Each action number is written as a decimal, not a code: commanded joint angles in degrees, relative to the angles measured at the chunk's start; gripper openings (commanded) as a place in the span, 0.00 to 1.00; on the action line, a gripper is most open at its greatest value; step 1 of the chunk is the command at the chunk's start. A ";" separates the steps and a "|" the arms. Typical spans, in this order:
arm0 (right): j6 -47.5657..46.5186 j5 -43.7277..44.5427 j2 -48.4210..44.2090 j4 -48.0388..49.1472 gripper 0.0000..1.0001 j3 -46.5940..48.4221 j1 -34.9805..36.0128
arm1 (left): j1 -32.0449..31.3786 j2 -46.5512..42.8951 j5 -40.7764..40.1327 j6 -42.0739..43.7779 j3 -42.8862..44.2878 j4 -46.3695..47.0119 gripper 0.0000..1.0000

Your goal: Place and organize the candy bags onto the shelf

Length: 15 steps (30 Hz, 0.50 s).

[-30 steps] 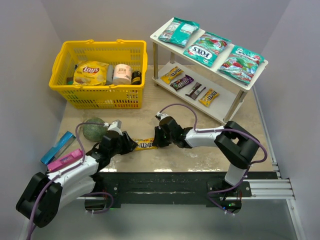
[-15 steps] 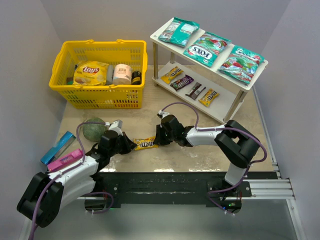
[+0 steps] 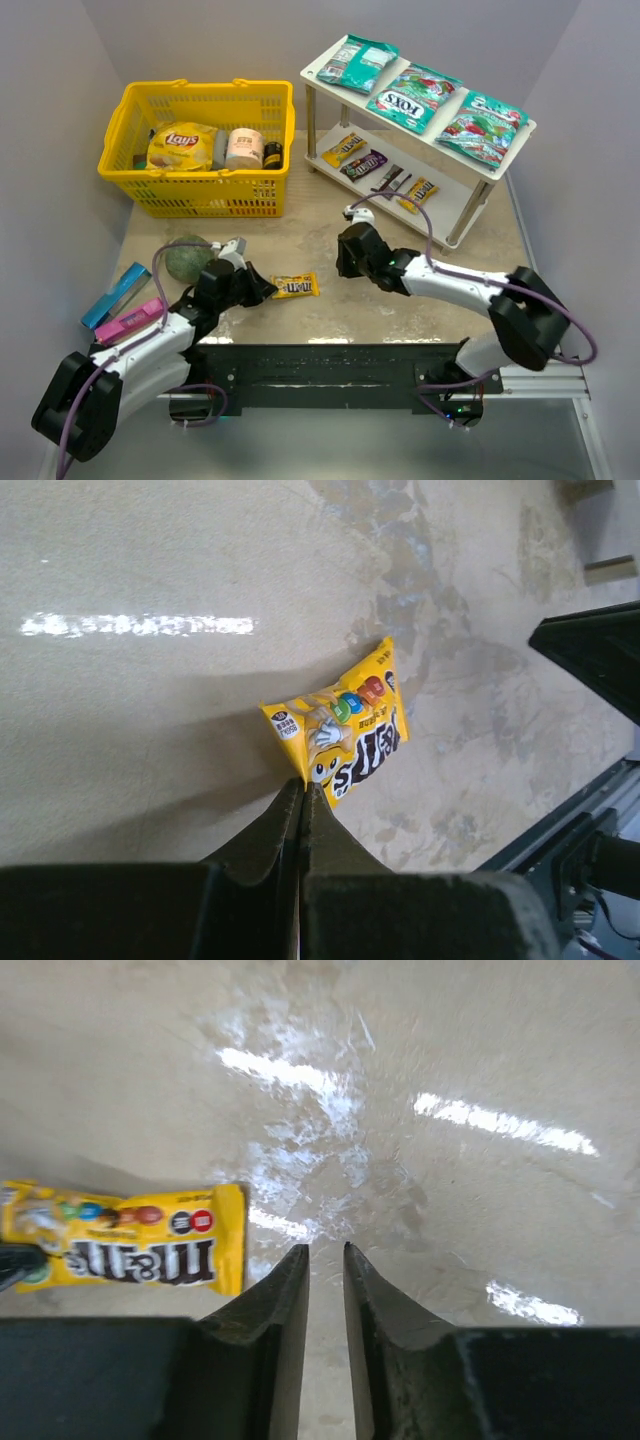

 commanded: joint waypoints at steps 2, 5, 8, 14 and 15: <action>-3.34 4.39 -13.40 -5.92 0.32 3.35 0.24 | 0.09 1.29 5.83 -4.33 4.02 9.53 0.00; -4.49 3.69 -20.43 -8.56 0.36 5.20 0.24 | -0.53 2.96 5.84 -7.32 5.69 14.02 0.00; -5.01 1.32 -28.25 -11.11 0.38 6.69 0.15 | -3.24 6.12 2.07 -10.75 9.03 17.88 0.00; -6.51 -3.43 -37.49 -15.59 0.46 11.87 0.24 | -13.53 20.42 -8.48 -14.88 21.66 26.49 0.00; -7.03 -4.04 -38.02 -16.12 0.47 12.49 0.16 | -14.49 22.81 -8.84 -16.63 22.82 28.51 0.00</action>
